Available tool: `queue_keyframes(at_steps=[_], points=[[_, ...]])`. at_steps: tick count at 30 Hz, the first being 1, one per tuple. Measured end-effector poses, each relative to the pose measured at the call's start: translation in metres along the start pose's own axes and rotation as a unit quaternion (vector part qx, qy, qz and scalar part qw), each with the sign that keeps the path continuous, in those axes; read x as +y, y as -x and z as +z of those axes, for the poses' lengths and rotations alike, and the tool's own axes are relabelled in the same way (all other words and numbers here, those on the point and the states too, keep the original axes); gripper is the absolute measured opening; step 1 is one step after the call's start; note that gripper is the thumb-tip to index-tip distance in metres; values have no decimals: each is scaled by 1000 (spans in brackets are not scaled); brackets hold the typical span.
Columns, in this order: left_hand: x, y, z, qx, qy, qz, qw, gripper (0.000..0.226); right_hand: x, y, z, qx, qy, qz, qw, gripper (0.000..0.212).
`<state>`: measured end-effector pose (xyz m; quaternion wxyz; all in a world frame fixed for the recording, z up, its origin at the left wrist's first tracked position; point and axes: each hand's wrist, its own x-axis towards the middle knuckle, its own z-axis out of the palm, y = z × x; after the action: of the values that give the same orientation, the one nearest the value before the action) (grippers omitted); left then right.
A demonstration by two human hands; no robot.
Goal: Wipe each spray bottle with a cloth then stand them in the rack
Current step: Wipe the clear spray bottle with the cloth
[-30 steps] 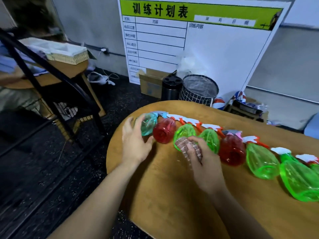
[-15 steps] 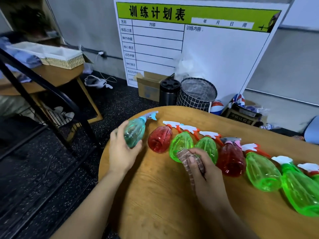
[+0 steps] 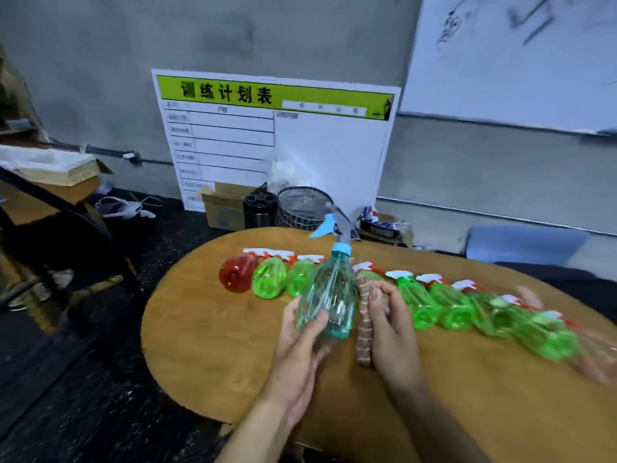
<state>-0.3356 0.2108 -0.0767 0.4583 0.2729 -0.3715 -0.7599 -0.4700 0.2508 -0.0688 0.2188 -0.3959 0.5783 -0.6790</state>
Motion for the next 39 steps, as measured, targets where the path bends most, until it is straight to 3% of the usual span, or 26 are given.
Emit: queue_keyframes(at_steps=[6, 9, 11, 16, 20, 23, 29, 35, 37, 39], points=[[-32, 38, 45, -121, -81, 15, 989, 75, -18, 42, -73, 77, -1, -18, 997, 29], [-40, 48, 53, -163, -125, 29, 978, 89, -15, 63, -91, 61, 51, -5, 997, 42], [-44, 51, 57, -172, -150, 45, 972, 83, -12, 76, -99, 47, 100, -9, 994, 43], [-56, 53, 60, -182, -190, 54, 963, 69, -14, 93, -112, 44, 174, -46, 983, 40], [-73, 46, 53, -162, -150, 38, 975, 71, -7, 87, -120, 58, 196, -58, 977, 41], [-82, 38, 47, -150, -144, 23, 978, 59, -6, 65, -120, 54, 225, -99, 968, 38], [-103, 13, 25, -128, -162, 21, 978, 51, 24, 19, -102, -38, 433, -116, 893, 48], [-126, -17, 1, -112, -188, 2, 976, 49, 64, 26, -87, -45, 402, -136, 904, 44], [-129, -22, -8, -99, -194, 0, 976, 47, 74, 39, -89, -84, 409, -180, 891, 40], [-130, -25, -14, -86, -175, 0, 981, 46, 86, 53, -94, -137, 440, -269, 846, 39]])
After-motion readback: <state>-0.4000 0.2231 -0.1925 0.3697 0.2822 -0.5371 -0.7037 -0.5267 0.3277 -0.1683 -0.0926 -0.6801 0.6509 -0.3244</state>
